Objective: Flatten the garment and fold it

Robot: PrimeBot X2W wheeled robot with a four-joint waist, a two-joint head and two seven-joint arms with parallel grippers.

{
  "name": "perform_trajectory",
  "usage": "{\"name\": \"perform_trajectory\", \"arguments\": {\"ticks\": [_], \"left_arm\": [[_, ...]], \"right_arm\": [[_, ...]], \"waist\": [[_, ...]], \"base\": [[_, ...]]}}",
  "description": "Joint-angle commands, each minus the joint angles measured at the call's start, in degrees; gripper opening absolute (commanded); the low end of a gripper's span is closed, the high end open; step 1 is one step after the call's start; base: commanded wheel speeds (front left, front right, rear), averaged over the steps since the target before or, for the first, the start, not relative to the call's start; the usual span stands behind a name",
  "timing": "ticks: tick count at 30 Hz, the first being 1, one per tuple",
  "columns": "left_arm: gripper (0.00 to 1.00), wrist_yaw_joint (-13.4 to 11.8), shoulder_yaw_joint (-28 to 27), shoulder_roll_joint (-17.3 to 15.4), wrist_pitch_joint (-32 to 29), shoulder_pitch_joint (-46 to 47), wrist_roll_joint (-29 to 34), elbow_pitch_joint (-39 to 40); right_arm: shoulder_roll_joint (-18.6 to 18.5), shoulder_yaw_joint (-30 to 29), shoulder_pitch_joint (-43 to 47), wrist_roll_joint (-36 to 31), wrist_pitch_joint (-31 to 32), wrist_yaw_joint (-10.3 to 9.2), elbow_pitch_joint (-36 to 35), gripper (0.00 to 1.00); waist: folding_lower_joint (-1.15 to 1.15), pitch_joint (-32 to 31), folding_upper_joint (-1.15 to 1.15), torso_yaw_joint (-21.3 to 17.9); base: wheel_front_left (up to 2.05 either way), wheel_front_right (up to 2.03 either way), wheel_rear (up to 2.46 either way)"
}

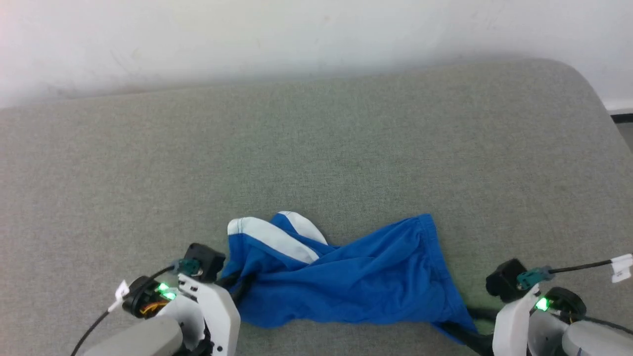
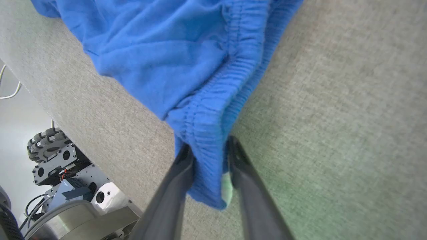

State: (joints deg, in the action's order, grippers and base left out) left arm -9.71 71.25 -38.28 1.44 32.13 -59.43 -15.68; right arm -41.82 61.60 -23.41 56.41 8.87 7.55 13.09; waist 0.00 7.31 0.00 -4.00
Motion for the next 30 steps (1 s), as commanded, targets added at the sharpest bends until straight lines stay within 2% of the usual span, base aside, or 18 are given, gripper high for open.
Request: {"name": "perform_trajectory", "arguments": {"ticks": [1,7,11,13,16,20,25,27,30], "left_arm": [[1.0,-1.1,-0.5,-0.2,1.5,-1.4,0.6,0.0],[1.0,-7.1,-3.7,-1.5,9.7,-2.6,3.2,3.9],[1.0,-12.8,-7.7,-2.7,13.0,-4.1,6.4,7.4],[1.0,-15.9,-11.6,-2.5,13.5,-5.3,9.0,9.2],[1.0,-21.5,-19.0,-1.6,13.5,-8.8,17.0,13.5],[1.0,-26.8,-28.4,0.5,13.5,-15.9,26.4,17.8],[1.0,-29.7,-37.8,4.7,13.5,-24.1,35.4,21.4],[1.0,-29.7,-41.0,6.6,13.5,-26.6,38.5,22.3],[1.0,-28.1,-45.0,9.6,13.5,-29.7,42.4,23.2]], "right_arm": [[0.2,-1.1,0.4,-0.7,-0.8,-0.06,-0.1,1.0],[-2.4,-6.7,0.2,-2.8,0.1,-0.06,-5.7,1.0],[-5.0,-12.3,0.5,-3.9,2.2,-0.06,-11.0,1.0],[-6.1,-15.2,0.7,-4.5,4.0,-0.06,-13.4,1.0],[-6.9,-19.5,0.9,-6.0,7.6,-0.06,-15.3,1.0],[-5.9,-22.9,0.9,-6.7,14.6,-0.06,-15.7,1.0],[-4.4,-22.5,0.1,-6.4,24.7,-0.06,-13.9,1.0],[-3.3,-22.0,-0.2,-6.0,27.5,-0.06,-12.7,1.0],[-0.7,-21.6,-0.4,-5.4,29.6,-0.06,-10.1,1.0]], "waist": [[0.0,-1.2,0.0,0.1],[0.0,-4.0,0.0,0.6],[0.0,-4.9,0.0,1.2],[0.0,-5.1,0.0,1.7],[0.0,-5.1,0.0,2.0],[0.0,-4.5,0.0,2.6],[0.0,-3.9,0.0,3.7],[0.0,-3.6,0.0,4.1],[0.0,-2.9,0.0,4.8]], "base": [[0.0,0.0,0.0],[0.0,0.0,0.0],[0.0,0.0,0.0],[0.0,0.0,0.0],[0.0,0.0,0.0],[0.0,0.0,0.0],[0.0,0.0,0.0],[0.0,0.0,0.0],[0.0,0.0,0.0]]}}
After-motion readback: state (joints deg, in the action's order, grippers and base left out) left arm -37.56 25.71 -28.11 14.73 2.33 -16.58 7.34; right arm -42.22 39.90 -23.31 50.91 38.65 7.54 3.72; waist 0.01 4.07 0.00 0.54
